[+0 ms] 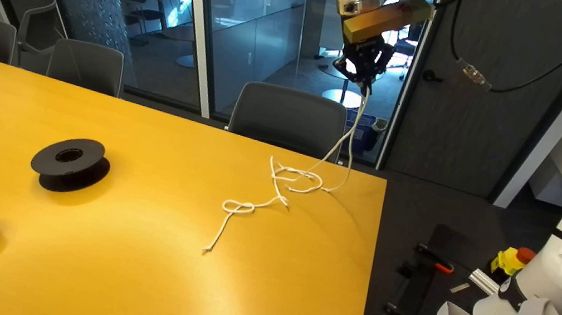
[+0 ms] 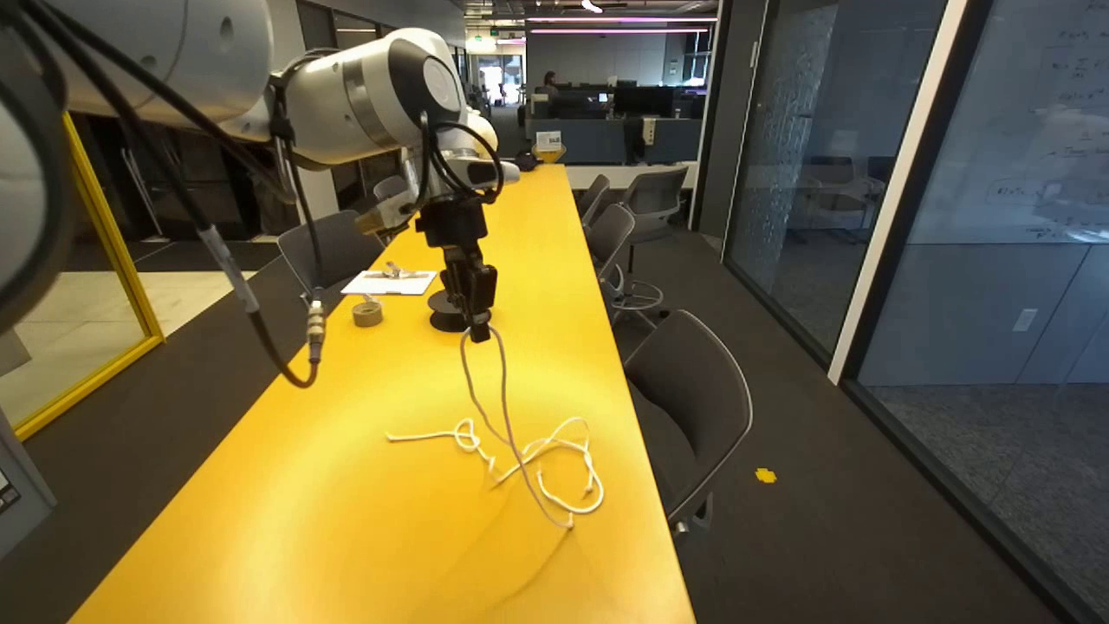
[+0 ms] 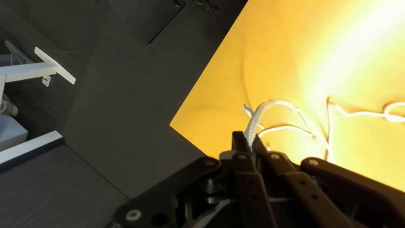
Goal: Untangle the rope on the table.
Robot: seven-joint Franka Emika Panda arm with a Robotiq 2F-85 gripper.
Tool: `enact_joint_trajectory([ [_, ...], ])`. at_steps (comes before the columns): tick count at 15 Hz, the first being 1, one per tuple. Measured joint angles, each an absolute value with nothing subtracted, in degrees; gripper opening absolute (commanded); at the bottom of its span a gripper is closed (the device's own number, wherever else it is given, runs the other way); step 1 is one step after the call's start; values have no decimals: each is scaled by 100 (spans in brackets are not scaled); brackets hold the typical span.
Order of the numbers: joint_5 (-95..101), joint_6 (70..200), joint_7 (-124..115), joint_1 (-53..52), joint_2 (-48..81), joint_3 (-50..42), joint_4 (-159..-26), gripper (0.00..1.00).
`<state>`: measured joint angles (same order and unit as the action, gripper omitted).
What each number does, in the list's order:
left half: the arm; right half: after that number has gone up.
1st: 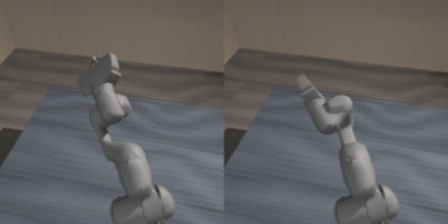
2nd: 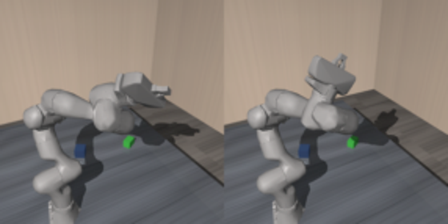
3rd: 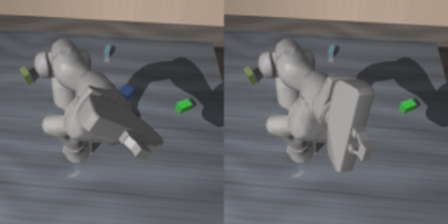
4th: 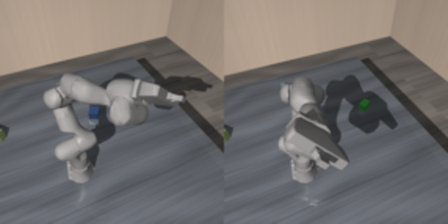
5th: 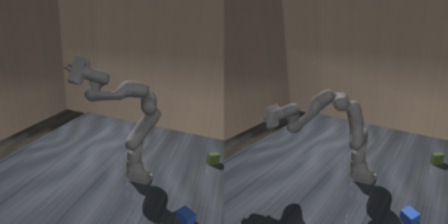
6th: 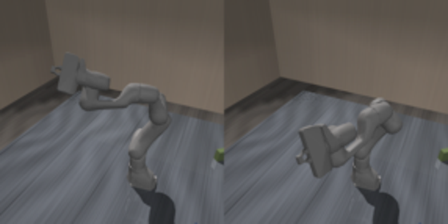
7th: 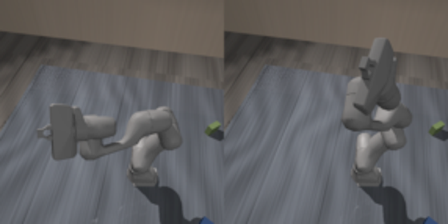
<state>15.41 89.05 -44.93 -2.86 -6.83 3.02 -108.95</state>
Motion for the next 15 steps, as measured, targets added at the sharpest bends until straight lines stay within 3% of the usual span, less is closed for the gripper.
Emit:
enact_joint_trajectory([
  [8,957,8922,-3354,-423,-1363,556,-10991,5],
  [15,763,8988,-2463,-107,-1408,206,-11319,5],
])
